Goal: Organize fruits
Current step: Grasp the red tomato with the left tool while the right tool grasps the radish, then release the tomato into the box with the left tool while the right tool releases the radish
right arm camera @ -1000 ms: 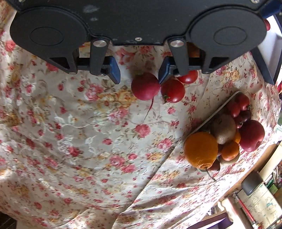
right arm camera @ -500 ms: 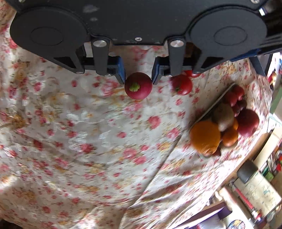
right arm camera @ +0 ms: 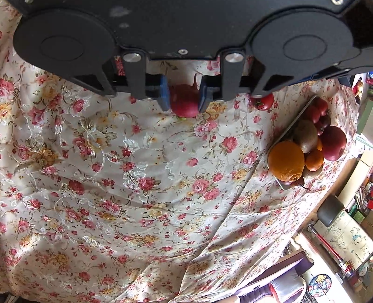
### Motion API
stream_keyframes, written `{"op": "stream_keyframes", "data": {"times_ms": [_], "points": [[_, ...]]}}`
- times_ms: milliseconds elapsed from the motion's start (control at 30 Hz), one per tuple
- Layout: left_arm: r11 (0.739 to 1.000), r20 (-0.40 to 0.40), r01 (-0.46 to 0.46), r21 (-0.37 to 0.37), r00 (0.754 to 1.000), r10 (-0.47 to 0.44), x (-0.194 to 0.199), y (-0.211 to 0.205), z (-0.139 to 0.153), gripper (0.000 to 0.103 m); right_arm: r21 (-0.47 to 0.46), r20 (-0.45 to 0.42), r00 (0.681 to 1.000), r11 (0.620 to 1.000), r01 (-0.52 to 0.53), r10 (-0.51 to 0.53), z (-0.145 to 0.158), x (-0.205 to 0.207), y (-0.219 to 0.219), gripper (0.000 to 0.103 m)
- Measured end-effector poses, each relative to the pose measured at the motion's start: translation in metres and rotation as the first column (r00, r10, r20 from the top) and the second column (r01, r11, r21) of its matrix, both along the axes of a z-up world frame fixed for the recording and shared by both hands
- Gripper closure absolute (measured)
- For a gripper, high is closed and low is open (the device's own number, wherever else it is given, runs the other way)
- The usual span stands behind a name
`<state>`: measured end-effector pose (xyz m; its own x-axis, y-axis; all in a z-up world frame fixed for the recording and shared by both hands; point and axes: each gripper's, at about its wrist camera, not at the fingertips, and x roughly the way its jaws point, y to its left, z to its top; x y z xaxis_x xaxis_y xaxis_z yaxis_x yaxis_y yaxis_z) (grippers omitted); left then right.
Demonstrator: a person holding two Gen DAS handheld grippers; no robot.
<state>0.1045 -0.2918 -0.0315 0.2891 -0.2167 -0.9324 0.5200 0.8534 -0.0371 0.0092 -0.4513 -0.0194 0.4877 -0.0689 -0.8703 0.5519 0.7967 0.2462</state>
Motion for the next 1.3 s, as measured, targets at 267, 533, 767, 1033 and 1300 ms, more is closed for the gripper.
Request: {"op": "stream_keyframes", "data": {"times_ms": [267, 533, 767, 1033, 1300], "points": [[0.996, -0.106, -0.072, -0.059, 0.992, 0.066, 0.019, 0.007, -0.009, 0.054, 0.039, -0.012, 1.0, 0.999, -0.01, 0.01, -0.015, 0.007, 0.0, 0.052], [0.993, -0.115, -0.092, -0.08, 0.99, 0.082, 0.02, 0.011, -0.008, 0.059, 0.004, -0.039, 0.999, 1.0, -0.023, 0.023, -0.024, 0.024, 0.012, 0.05], [0.989, -0.135, -0.112, -0.101, 0.986, 0.098, 0.019, 0.019, -0.001, 0.06, -0.009, -0.049, 0.998, 0.999, -0.038, 0.037, -0.018, 0.026, 0.021, 0.065], [0.976, -0.137, -0.171, -0.136, 0.979, 0.153, 0.02, 0.059, 0.03, 0.06, 0.025, -0.012, 0.997, 0.997, -0.072, 0.072, 0.005, 0.013, 0.036, 0.065], [0.963, -0.088, -0.26, -0.075, 0.963, 0.254, 0.013, 0.145, 0.057, 0.06, 0.073, 0.023, 0.981, 0.979, -0.193, 0.192, 0.031, 0.008, 0.091, 0.065]]}}
